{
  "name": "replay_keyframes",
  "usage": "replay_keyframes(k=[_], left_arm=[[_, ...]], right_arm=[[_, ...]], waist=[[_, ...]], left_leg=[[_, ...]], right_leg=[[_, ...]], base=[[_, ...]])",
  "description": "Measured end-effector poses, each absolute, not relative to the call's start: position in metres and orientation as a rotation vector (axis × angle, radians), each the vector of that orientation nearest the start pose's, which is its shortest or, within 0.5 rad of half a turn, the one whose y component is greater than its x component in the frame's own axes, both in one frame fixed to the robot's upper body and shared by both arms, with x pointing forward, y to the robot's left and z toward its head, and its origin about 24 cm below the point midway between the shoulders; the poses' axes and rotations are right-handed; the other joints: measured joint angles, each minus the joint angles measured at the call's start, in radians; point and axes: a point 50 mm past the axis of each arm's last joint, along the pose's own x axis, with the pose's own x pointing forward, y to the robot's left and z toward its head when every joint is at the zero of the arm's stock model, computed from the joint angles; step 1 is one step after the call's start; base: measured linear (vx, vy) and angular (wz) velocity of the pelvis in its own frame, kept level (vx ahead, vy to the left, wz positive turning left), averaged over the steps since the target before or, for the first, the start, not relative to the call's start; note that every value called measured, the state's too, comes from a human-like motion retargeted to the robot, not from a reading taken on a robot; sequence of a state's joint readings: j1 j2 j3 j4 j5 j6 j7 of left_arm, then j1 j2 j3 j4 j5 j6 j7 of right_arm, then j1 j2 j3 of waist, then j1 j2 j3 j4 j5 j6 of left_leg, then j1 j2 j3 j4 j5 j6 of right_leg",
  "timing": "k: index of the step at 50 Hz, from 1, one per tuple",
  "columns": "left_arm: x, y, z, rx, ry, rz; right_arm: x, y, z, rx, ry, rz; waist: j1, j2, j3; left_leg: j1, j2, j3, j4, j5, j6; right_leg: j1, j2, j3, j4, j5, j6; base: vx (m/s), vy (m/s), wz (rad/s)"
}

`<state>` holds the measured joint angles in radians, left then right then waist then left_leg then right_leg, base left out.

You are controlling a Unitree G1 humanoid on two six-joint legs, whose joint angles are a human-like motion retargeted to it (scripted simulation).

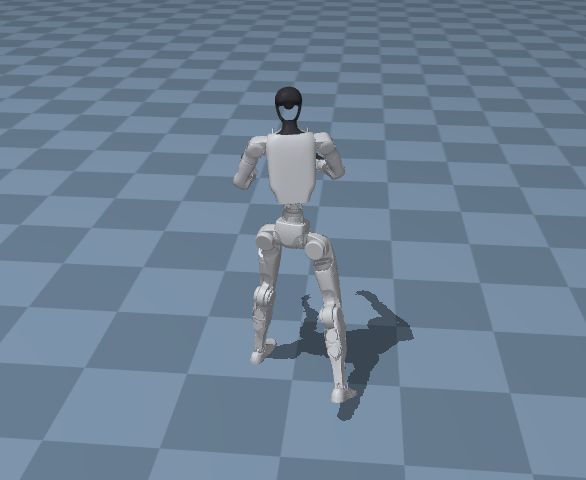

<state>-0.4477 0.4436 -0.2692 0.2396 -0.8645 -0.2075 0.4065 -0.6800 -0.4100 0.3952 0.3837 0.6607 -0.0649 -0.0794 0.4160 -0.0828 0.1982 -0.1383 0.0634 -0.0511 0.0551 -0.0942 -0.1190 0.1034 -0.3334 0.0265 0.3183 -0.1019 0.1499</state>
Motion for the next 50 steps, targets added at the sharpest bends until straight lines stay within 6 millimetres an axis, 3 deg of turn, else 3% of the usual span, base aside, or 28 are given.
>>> replay_keyframes(k=[2,5,8,13,15,17,22,26,31,35,40,45,50], left_arm=[[0.339,0.162,0.152,-0.291,-0.279,0.041],[0.34,0.124,0.191,-0.134,-0.405,-0.126],[0.334,0.087,0.218,0.048,-0.526,-0.26],[0.328,0.052,0.234,0.256,-0.604,-0.416],[0.327,0.044,0.235,0.242,-0.58,-0.45],[0.325,0.038,0.231,0.255,-0.568,-0.485],[0.319,0.023,0.221,0.331,-0.56,-0.576],[0.317,-0.006,0.214,0.277,-0.451,-0.739],[0.294,-0.056,0.225,0.256,-0.45,-0.933],[0.266,-0.079,0.243,0.331,-0.584,-1.097],[0.252,-0.073,0.239,0.368,-0.638,-1.17],[0.258,-0.035,0.207,0.284,-0.504,-1.142],[0.26,0.011,0.163,0.178,-0.301,-1.07]], right_arm=[[0.355,-0.128,0.154,0.198,-0.225,0.266],[0.348,-0.117,0.162,0.306,-0.278,0.306],[0.337,-0.109,0.166,0.392,-0.312,0.349],[0.32,-0.116,0.156,0.516,-0.312,0.351],[0.317,-0.123,0.152,0.535,-0.303,0.333],[0.315,-0.135,0.147,0.535,-0.298,0.294],[0.311,-0.182,0.146,0.46,-0.316,0.178],[0.308,-0.245,0.157,0.411,-0.355,0.018],[0.288,-0.327,0.187,0.399,-0.495,-0.277],[0.259,-0.37,0.221,0.38,-0.68,-0.44],[0.219,-0.402,0.244,0.36,-0.867,-0.64],[0.184,-0.415,0.254,0.33,-0.994,-0.777],[0.163,-0.42,0.26,0.265,-1.035,-0.852]], waist=[[-0.03,0.034,-0.017],[-0.072,0.063,-0.045],[-0.127,0.096,-0.069],[-0.291,0.161,-0.089],[-0.373,0.168,-0.087],[-0.473,0.181,-0.09],[-0.705,0.204,-0.096],[-0.81,0.22,-0.092],[-0.854,0.238,-0.079],[-0.87,0.252,-0.066],[-0.877,0.26,-0.087],[-0.871,0.25,-0.119],[-0.847,0.224,-0.142]], left_leg=[[-0.006,0.047,0.066,0.057,-0.041,-0.098],[-0.019,0.084,0.195,0.115,-0.064,-0.11],[-0.032,0.128,0.315,0.189,-0.084,-0.121],[-0.009,0.189,0.466,0.277,-0.075,-0.089],[0.03,0.177,0.527,0.243,-0.038,-0.031],[0.054,0.196,0.563,0.27,-0.02,-0.009],[0.086,0.268,0.588,0.424,0.021,0.035],[0.105,0.318,0.558,0.555,0.084,0.05],[0.111,0.324,0.451,0.66,0.191,0.061],[0.086,0.276,0.281,0.713,0.28,0.048],[0.083,0.189,0.093,0.719,0.365,-0.008],[0.127,0.166,0.052,0.67,0.367,-0.051],[0.163,0.204,0.118,0.622,0.263,-0.041]], right_leg=[[-0.015,-0.005,-0.158,-0.014,-0.038,-0.025],[-0.032,-0.048,-0.421,-0.052,-0.084,-0.069],[-0.04,-0.051,-0.562,-0.137,-0.108,-0.061],[-0.098,-0.029,-0.422,-0.218,-0.102,-0.043],[-0.133,-0.036,-0.335,-0.23,-0.097,-0.045],[-0.148,-0.025,-0.272,-0.23,-0.103,-0.053],[-0.148,0.016,-0.138,-0.228,-0.125,-0.07],[-0.129,0.053,-0.034,-0.232,-0.132,-0.07],[-0.102,0.084,0.078,-0.247,-0.127,-0.042],[-0.082,0.1,0.144,-0.261,-0.12,-0.026],[-0.071,0.11,0.196,-0.265,-0.12,-0.053],[-0.067,0.114,0.201,-0.251,-0.128,-0.079],[-0.045,0.108,0.129,-0.244,-0.138,-0.064]], base=[[-0.23,-0.13,-2.04],[-0.22,-0.18,-2.36],[-0.18,-0.23,-2.31],[-0.09,-0.26,-1.88],[-0.02,-0.28,-1.69],[0.05,-0.29,-1.52],[0.14,-0.28,-1.43],[0.19,-0.22,-1.48],[0.18,-0.14,-1.33],[0.14,-0.06,-0.93],[0.09,-0.02,-0.6],[0.03,0.0,-0.09],[-0.03,0.05,0.66]])
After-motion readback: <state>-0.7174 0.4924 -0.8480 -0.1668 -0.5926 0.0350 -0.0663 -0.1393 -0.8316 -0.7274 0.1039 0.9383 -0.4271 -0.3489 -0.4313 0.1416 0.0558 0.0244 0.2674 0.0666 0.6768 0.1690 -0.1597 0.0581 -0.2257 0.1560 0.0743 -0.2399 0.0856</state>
